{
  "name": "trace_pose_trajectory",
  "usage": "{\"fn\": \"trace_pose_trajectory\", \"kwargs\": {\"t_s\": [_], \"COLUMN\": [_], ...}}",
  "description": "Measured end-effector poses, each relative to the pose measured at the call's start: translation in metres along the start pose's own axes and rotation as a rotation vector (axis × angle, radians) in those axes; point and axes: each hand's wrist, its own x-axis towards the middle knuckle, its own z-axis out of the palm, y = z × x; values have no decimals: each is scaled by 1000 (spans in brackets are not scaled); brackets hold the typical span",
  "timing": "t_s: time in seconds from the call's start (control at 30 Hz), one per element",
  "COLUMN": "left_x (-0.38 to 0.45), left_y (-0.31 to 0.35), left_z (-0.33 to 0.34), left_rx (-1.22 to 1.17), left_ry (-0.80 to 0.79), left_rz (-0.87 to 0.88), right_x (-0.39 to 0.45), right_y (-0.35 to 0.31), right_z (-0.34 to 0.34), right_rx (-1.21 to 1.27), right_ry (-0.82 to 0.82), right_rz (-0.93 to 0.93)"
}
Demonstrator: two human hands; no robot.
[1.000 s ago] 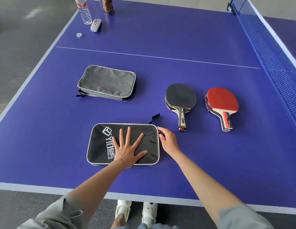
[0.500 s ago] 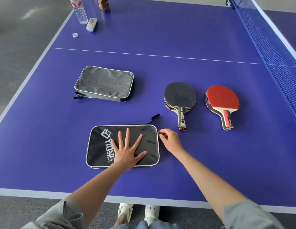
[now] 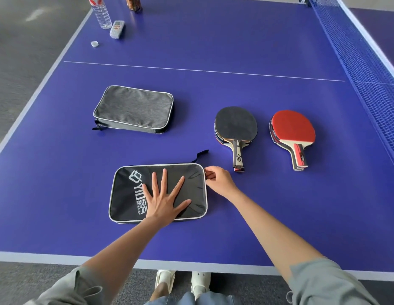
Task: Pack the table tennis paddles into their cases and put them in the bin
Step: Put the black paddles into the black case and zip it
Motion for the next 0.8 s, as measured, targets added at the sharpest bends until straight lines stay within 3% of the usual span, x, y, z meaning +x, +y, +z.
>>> {"fn": "trace_pose_trajectory", "kwargs": {"t_s": [0.27, 0.47, 0.63, 0.8], "left_x": [0, -2, -1, 4], "left_y": [0, 1, 5, 13], "left_z": [3, 2, -1, -6], "left_rx": [35, 8, 62, 87], "left_ry": [8, 34, -6, -39], "left_rz": [-6, -10, -47, -86], "right_x": [0, -2, -21, -71], "right_y": [7, 13, 20, 42], "right_z": [3, 6, 3, 17], "right_rx": [7, -9, -155, -213], "right_ry": [64, 231, 207, 184], "right_rz": [-65, -114, -250, -234]}}
